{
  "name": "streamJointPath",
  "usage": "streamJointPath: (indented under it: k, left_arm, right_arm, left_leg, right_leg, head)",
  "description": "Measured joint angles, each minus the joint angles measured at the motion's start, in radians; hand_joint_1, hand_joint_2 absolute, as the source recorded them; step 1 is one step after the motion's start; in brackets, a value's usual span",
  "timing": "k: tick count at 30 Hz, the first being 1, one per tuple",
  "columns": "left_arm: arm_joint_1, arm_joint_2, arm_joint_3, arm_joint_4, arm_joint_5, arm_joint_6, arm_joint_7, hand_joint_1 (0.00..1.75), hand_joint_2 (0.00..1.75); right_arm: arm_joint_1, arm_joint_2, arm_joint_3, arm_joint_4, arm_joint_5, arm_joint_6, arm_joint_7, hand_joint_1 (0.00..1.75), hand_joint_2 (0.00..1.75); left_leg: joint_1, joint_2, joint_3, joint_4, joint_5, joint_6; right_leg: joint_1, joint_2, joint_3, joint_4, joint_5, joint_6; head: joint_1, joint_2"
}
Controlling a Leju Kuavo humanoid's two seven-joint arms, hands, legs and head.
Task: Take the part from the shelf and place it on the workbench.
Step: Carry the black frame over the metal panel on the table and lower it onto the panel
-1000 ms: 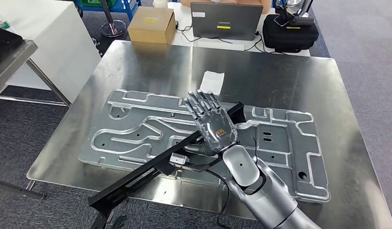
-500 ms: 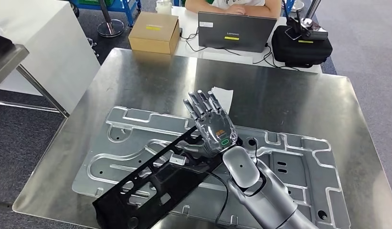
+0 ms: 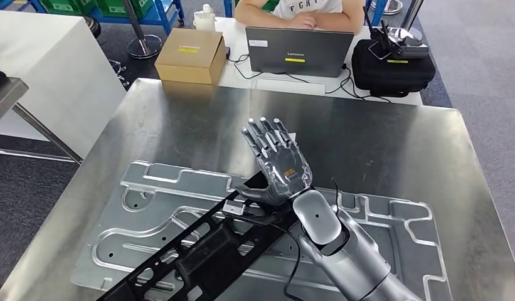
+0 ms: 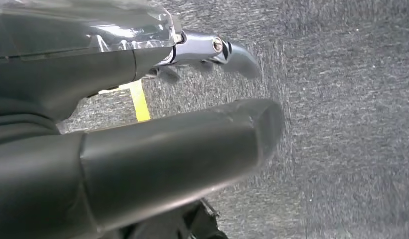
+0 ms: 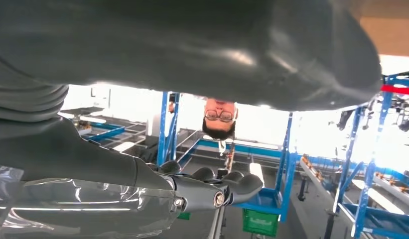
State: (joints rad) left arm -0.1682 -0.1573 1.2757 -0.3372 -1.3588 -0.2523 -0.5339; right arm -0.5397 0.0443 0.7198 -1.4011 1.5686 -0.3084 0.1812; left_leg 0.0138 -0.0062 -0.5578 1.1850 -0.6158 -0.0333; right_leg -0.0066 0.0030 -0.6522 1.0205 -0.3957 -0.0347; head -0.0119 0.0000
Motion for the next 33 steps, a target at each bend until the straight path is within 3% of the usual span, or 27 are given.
streamJointPath:
  k: [2, 3, 4, 6, 7, 9, 12, 14, 16, 17, 18, 19, 21, 23, 26, 28, 31, 32, 33]
  left_arm:
    - [0.002, 0.000, 0.000, 0.000, 0.000, 0.000, 0.000, 0.00, 0.00]
    - [0.003, 0.000, 0.000, 0.000, 0.000, 0.000, 0.000, 0.00, 0.00]
    - [0.003, 0.001, 0.000, 0.000, 0.000, 0.000, 0.000, 0.00, 0.00]
    - [0.002, 0.002, 0.000, 0.000, 0.000, 0.000, 0.000, 0.00, 0.00]
    - [0.001, 0.002, 0.000, 0.000, 0.000, 0.000, 0.000, 0.00, 0.00]
    - [0.000, 0.003, 0.000, 0.000, 0.000, 0.000, 0.000, 0.00, 0.00]
    - [0.001, 0.003, 0.000, 0.000, 0.000, 0.000, 0.000, 0.00, 0.00]
    - [0.000, 0.002, 0.000, 0.000, 0.000, 0.000, 0.000, 0.00, 0.00]
    - [0.000, 0.002, 0.000, 0.000, 0.000, 0.000, 0.000, 0.00, 0.00]
    - [0.001, 0.003, 0.000, 0.000, 0.000, 0.000, 0.000, 0.00, 0.00]
    - [0.002, 0.003, 0.000, 0.000, 0.000, 0.000, 0.000, 0.00, 0.00]
    - [0.002, 0.003, 0.000, 0.000, 0.000, 0.000, 0.000, 0.00, 0.00]
    - [0.001, 0.002, 0.000, 0.000, 0.000, 0.000, 0.000, 0.00, 0.00]
    - [0.000, 0.002, 0.000, 0.000, 0.000, 0.000, 0.000, 0.00, 0.00]
    - [0.000, 0.002, 0.000, 0.000, 0.000, 0.000, 0.000, 0.00, 0.00]
    - [0.000, 0.003, 0.000, 0.000, 0.000, 0.000, 0.000, 0.00, 0.00]
    - [0.000, 0.003, 0.000, 0.000, 0.000, 0.000, 0.000, 0.00, 0.00]
    - [0.001, 0.003, 0.000, 0.000, 0.000, 0.000, 0.000, 0.00, 0.00]
    - [0.001, 0.003, 0.000, 0.000, 0.000, 0.000, 0.000, 0.00, 0.00]
  right_arm:
    - [0.002, 0.000, 0.000, 0.001, 0.000, 0.000, 0.000, 0.00, 0.00]
    - [0.003, 0.000, 0.000, 0.001, 0.000, 0.000, 0.000, 0.00, 0.00]
    - [0.003, 0.000, 0.000, 0.002, 0.000, 0.000, 0.000, 0.00, 0.00]
    - [0.002, 0.000, 0.000, 0.002, 0.000, 0.000, 0.000, 0.00, 0.00]
    - [0.002, 0.000, 0.000, 0.002, 0.000, 0.000, 0.000, 0.00, 0.00]
    - [0.002, 0.000, 0.000, 0.002, 0.000, 0.000, 0.000, 0.00, 0.00]
    - [0.001, 0.000, 0.000, 0.002, 0.000, 0.000, 0.000, 0.00, 0.00]
    - [-0.001, 0.000, 0.000, 0.002, 0.000, 0.000, 0.000, 0.00, 0.00]
    - [0.002, -0.001, 0.000, 0.002, 0.000, 0.000, 0.000, 0.00, 0.00]
    - [0.004, -0.002, 0.000, 0.003, 0.000, 0.000, 0.000, 0.00, 0.00]
    - [0.005, -0.003, 0.000, 0.003, 0.000, 0.000, 0.000, 0.00, 0.00]
    - [0.005, -0.003, 0.000, 0.003, 0.000, 0.001, 0.000, 0.00, 0.00]
    - [0.003, -0.003, 0.000, 0.003, 0.000, 0.000, 0.000, 0.00, 0.00]
    - [0.000, -0.003, 0.000, 0.003, 0.000, 0.000, 0.000, 0.00, 0.00]
    - [0.000, -0.003, 0.000, 0.003, 0.000, 0.000, 0.000, 0.00, 0.00]
    - [-0.001, -0.003, 0.000, 0.003, 0.000, 0.000, 0.000, 0.00, 0.00]
    - [-0.002, -0.002, 0.000, 0.003, 0.000, 0.000, 0.000, 0.00, 0.00]
    - [-0.001, -0.003, 0.000, 0.003, 0.000, 0.000, 0.000, 0.00, 0.00]
    - [0.000, -0.003, 0.000, 0.003, 0.000, 0.001, 0.000, 0.00, 0.00]
  left_leg:
    - [0.000, 0.000, -0.064, 0.099, -0.039, -0.003]
    - [0.000, 0.000, -0.077, 0.104, -0.031, -0.002]
    - [0.000, 0.000, -0.071, 0.071, 0.000, 0.001]
    - [-0.001, 0.000, -0.026, -0.061, 0.085, 0.010]
    - [-0.004, 0.001, -0.008, -0.118, 0.106, 0.015]
    - [-0.009, 0.000, 0.003, -0.165, 0.120, 0.027]
    - [-0.004, 0.001, 0.005, -0.176, 0.144, 0.045]
    - [0.002, 0.003, 0.007, -0.183, 0.157, 0.055]
    - [0.001, 0.004, 0.003, -0.183, 0.161, 0.059]
    - [0.001, 0.005, 0.001, -0.183, 0.161, 0.059]
    - [0.001, 0.005, 0.001, -0.181, 0.161, 0.059]
    - [0.001, 0.005, 0.000, -0.179, 0.162, 0.058]
    - [0.001, 0.003, -0.001, -0.172, 0.160, 0.053]
    - [-0.002, 0.001, -0.008, -0.163, 0.157, 0.044]
    - [-0.003, 0.001, -0.018, -0.160, 0.159, 0.028]
    - [-0.001, 0.002, -0.027, -0.137, 0.133, 0.019]
    - [0.001, 0.003, -0.081, 0.023, 0.019, 0.008]
    - [0.002, 0.003, -0.097, 0.078, -0.009, 0.006]
    - [0.002, 0.003, -0.098, 0.103, -0.018, 0.005]
  right_leg:
    - [0.003, 0.002, 0.001, 0.001, -0.005, -0.004]
    - [0.003, 0.004, 0.002, 0.002, -0.007, -0.005]
    - [0.004, 0.006, 0.004, 0.003, -0.010, -0.005]
    - [0.006, 0.007, 0.010, 0.005, -0.013, -0.004]
    - [0.007, 0.008, 0.010, 0.006, -0.013, -0.001]
    - [0.009, 0.009, 0.007, 0.007, -0.010, 0.008]
    - [0.010, 0.008, 0.002, 0.014, -0.016, 0.027]
    - [0.007, 0.006, -0.027, 0.085, -0.066, 0.039]
    - [0.002, 0.004, -0.082, 0.215, -0.134, 0.049]
    - [-0.001, 0.003, -0.103, 0.265, -0.151, 0.052]
    - [-0.003, 0.003, -0.107, 0.282, -0.149, 0.055]
    - [-0.006, 0.002, -0.093, 0.260, -0.130, 0.056]
    - [-0.008, 0.002, -0.025, 0.136, -0.071, 0.051]
    - [-0.004, 0.002, 0.023, 0.038, -0.041, 0.043]
    - [-0.001, 0.003, 0.024, 0.016, -0.035, 0.028]
    - [-0.004, 0.000, 0.022, 0.007, -0.025, 0.014]
    - [-0.004, -0.005, 0.007, 0.002, -0.009, -0.002]
    - [-0.003, -0.006, -0.001, 0.003, -0.004, -0.003]
    - [-0.002, -0.006, -0.010, 0.004, 0.003, -0.002]
  head:
    - [0.000, 0.000]
    - [0.000, 0.000]
    - [0.000, 0.000]
    - [0.000, 0.000]
    - [0.000, 0.000]
    - [0.001, 0.000]
    - [0.001, 0.000]
    - [0.005, 0.000]
    - [0.008, 0.000]
    - [0.008, 0.000]
    - [0.008, 0.000]
    - [0.008, 0.000]
    - [0.009, 0.000]
    - [0.008, 0.000]
    - [0.008, 0.000]
    - [0.006, 0.000]
    - [0.000, 0.000]
    - [0.000, 0.000]
    - [-0.001, 0.000]
